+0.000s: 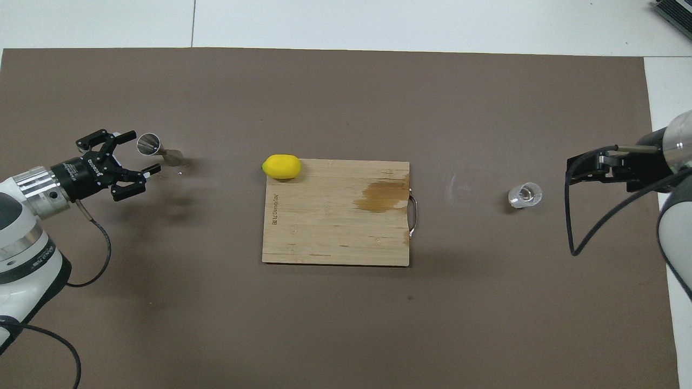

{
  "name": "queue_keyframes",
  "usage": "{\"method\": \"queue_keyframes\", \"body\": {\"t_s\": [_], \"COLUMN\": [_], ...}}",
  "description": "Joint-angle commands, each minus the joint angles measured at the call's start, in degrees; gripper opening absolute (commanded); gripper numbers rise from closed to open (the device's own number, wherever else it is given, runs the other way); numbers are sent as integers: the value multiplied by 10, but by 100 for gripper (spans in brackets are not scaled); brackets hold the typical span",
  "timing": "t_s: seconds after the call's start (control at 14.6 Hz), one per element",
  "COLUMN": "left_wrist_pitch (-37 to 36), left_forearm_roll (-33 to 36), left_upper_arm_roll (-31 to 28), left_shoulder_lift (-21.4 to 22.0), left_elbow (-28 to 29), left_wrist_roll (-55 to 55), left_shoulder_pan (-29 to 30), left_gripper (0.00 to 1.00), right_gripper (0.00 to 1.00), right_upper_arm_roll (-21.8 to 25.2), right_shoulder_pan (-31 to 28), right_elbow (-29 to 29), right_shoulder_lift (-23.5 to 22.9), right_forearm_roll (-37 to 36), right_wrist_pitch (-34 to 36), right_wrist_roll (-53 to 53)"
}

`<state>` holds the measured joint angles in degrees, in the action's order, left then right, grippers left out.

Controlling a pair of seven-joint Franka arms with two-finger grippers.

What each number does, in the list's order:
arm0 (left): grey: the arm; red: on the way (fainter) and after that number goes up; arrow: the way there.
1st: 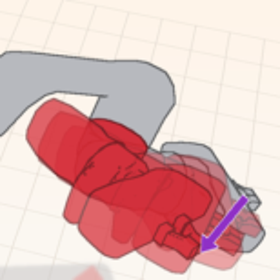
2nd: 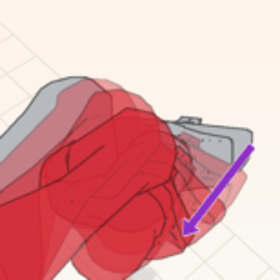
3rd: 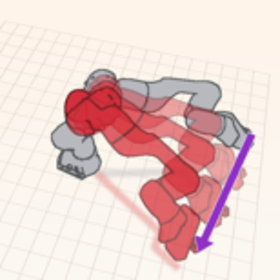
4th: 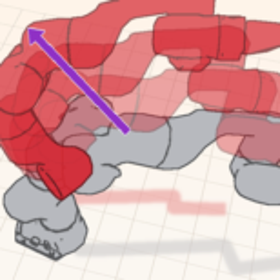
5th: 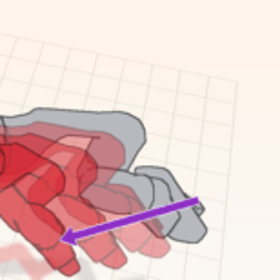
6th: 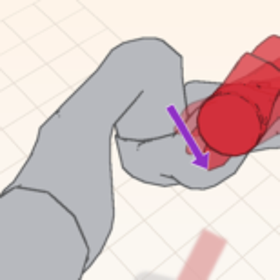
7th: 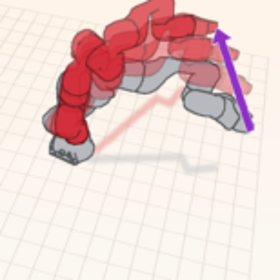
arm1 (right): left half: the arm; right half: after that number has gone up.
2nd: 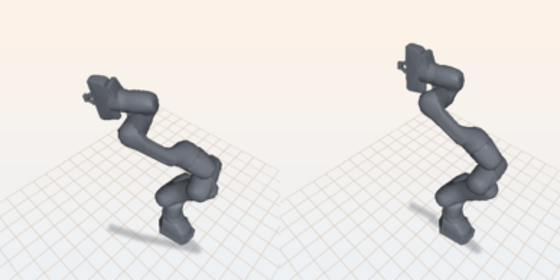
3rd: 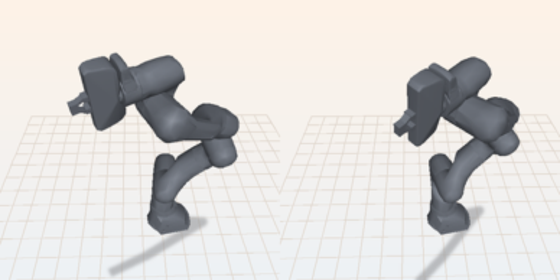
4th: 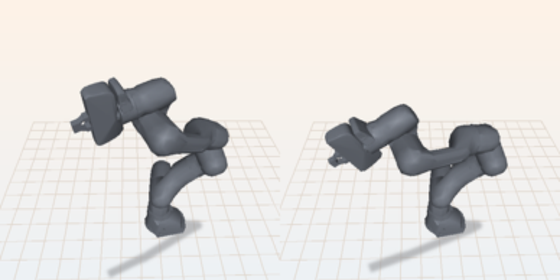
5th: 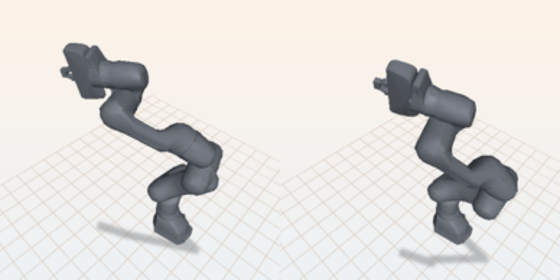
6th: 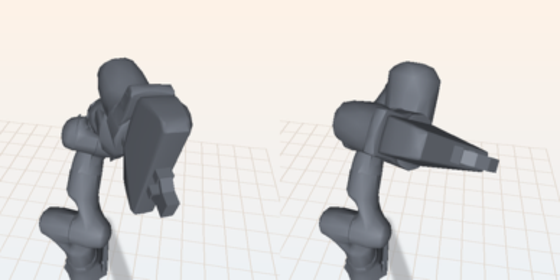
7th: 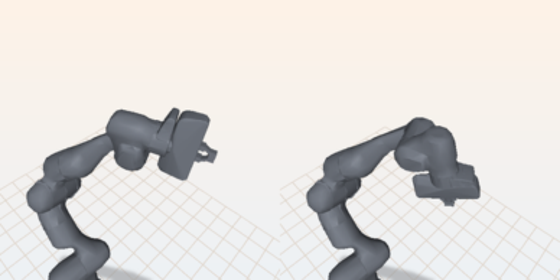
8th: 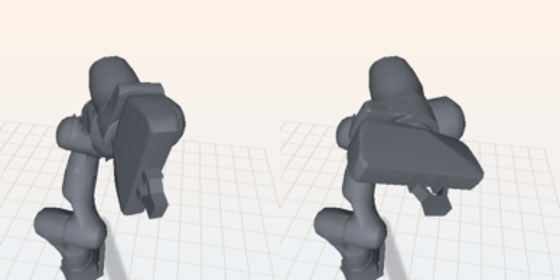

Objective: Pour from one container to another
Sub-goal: 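Grasp the small glass cup with the left gripper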

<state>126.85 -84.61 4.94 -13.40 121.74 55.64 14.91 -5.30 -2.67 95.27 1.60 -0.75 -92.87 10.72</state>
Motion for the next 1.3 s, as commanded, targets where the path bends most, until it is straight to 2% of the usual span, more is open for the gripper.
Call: {"method": "queue_keyframes", "body": {"t_s": [0.0,0.27,0.41,0.48,0.62,0.68,0.96,1.23], "left_wrist_pitch": [22,23,23,23,23,23,12,-22], "left_forearm_roll": [-26,-26,-26,-26,-26,-27,-32,-34], "left_upper_arm_roll": [-4,-4,-4,-4,-4,-4,0,45], "left_shoulder_lift": [-5,-7,-6,-6,-6,-7,-6,-1], "left_elbow": [-5,-5,-4,-4,-4,-4,-8,-34], "left_wrist_roll": [3,0,-1,-1,-1,0,7,18], "left_shoulder_pan": [-18,-18,-17,-16,-15,-15,-18,-21], "left_gripper": [99,88,74,59,4,0,0,0], "right_gripper": [100,100,100,100,100,100,100,100], "right_upper_arm_roll": [-2,-2,-2,-2,-2,-2,-2,-2], "right_shoulder_pan": [-3,-2,-4,-3,-2,-2,-1,-1], "right_elbow": [8,8,8,8,8,8,9,11], "right_shoulder_lift": [6,6,6,6,6,6,6,6], "right_forearm_roll": [12,12,12,12,12,12,12,12], "right_wrist_pitch": [1,2,2,2,1,1,-1,-2], "right_wrist_roll": [-3,-3,-2,1,3,2,1,1]}}
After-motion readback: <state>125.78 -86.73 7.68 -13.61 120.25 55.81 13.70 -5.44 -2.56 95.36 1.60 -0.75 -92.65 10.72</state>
